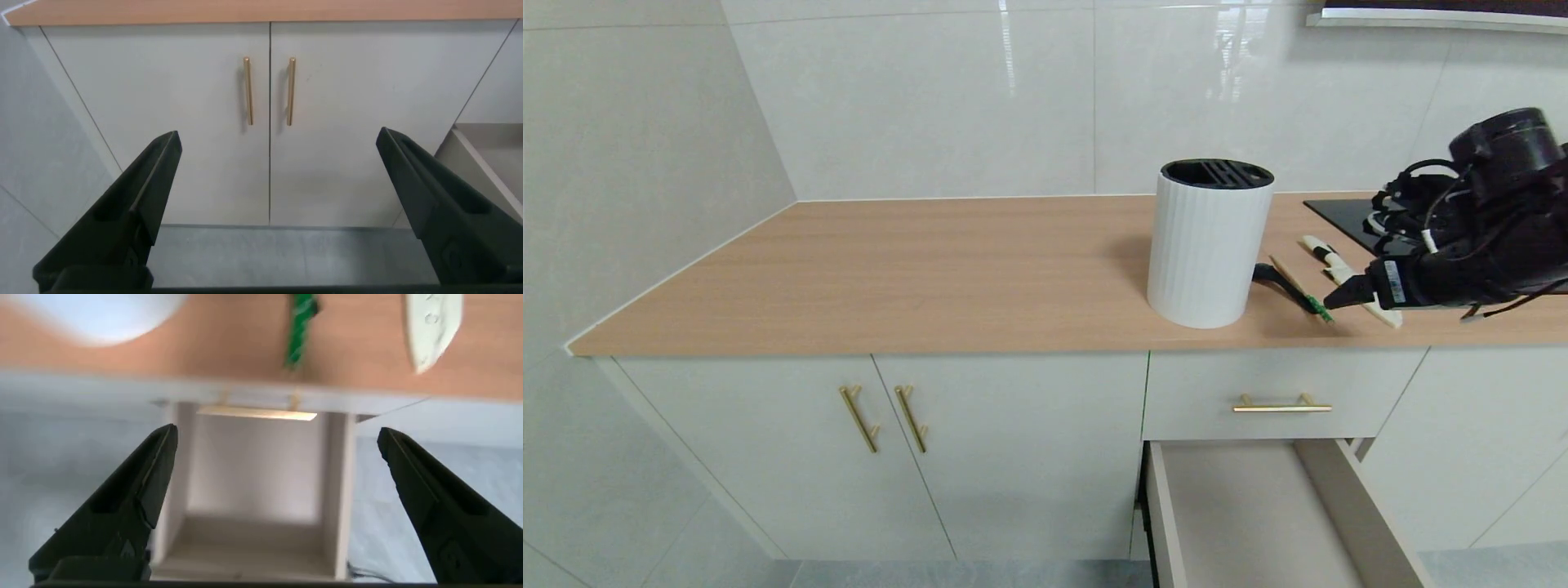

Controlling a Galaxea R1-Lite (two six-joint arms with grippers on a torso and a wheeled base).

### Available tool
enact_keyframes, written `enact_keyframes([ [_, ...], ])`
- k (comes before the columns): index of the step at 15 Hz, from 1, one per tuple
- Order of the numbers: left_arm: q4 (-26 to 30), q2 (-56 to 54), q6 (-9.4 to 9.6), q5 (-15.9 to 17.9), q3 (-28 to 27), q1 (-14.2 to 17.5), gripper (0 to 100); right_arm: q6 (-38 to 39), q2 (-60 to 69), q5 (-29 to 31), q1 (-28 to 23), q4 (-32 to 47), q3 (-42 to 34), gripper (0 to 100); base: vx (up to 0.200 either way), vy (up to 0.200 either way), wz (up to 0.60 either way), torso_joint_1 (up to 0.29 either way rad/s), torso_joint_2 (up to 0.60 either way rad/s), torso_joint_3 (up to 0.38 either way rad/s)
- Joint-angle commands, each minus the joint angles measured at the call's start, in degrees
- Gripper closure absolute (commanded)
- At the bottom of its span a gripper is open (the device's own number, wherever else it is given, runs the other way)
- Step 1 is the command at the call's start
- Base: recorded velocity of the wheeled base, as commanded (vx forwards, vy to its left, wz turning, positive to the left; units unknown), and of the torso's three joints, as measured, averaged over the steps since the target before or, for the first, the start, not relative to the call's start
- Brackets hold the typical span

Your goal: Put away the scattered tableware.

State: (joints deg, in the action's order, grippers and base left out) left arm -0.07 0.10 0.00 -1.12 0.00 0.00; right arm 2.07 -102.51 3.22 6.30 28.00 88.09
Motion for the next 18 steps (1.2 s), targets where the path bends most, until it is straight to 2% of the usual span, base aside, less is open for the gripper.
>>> enact_keyframes([
  [1, -0.01, 0.08, 0.00, -0.02, 0.00, 0.00, 0, 0.74, -8.76, 1.53, -0.15, -0.32, 3.58, 0, 0.000, 0.000, 0.00, 0.000, 0.00, 0.000],
  [4, -0.01, 0.08, 0.00, -0.02, 0.00, 0.00, 0, 4.61, -12.45, 2.49, -0.06, -2.34, 6.13, 0, 0.000, 0.000, 0.00, 0.000, 0.00, 0.000],
  [18, -0.01, 0.08, 0.00, -0.02, 0.00, 0.00, 0, 4.78, -15.17, 3.29, -0.06, -6.56, 6.22, 0, 0.000, 0.000, 0.00, 0.000, 0.00, 0.000],
])
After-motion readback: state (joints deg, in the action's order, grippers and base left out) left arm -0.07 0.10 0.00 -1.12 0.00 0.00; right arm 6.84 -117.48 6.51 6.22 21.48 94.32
